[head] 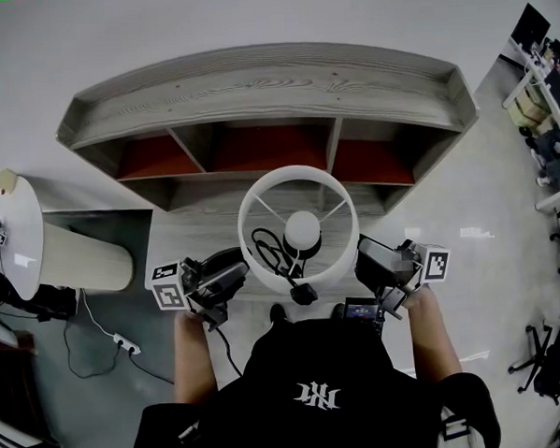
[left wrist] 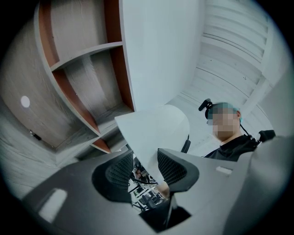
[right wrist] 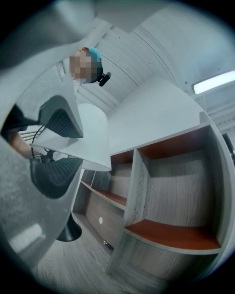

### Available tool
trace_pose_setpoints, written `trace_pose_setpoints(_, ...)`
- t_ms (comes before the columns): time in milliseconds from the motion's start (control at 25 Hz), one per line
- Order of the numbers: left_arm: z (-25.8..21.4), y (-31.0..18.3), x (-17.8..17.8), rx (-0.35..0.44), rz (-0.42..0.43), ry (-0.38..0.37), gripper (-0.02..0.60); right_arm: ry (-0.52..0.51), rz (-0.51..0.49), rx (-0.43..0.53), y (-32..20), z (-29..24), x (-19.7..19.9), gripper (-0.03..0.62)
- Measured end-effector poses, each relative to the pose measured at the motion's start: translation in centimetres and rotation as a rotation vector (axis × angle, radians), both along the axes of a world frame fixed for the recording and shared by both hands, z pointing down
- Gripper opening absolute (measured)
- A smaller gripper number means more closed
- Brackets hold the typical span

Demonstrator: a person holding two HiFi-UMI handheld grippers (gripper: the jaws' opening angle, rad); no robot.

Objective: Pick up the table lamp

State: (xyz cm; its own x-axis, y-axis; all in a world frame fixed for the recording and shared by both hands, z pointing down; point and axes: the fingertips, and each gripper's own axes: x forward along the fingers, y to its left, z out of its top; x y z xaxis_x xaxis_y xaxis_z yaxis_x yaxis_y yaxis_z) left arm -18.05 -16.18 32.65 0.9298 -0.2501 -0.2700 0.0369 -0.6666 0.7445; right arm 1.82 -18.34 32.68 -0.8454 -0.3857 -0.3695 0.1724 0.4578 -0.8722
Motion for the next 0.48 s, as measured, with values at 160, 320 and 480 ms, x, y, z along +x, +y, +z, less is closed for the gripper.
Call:
trace_pose_setpoints(160, -0.02, -0.09, 0.05, 0.002, -0.002, 0.005, 0.157, 0.001, 0.004, 0.003, 0.03, -0.07, -0.08, 0.13)
trace_pose_setpoints(320, 0.05, -0.1, -0.02, 0.0, 0.005, -0.001, 0.157, -0.001, 0.007, 0.008, 0.07, -0.31, -0.2, 0.13)
trace_pose_setpoints(480, 0.2, -0.09, 0.01, -0.003, 0.012, 0.001, 0.156, -0.004, 0.017, 0.004, 0.08, -0.39, -0.26, 0.13)
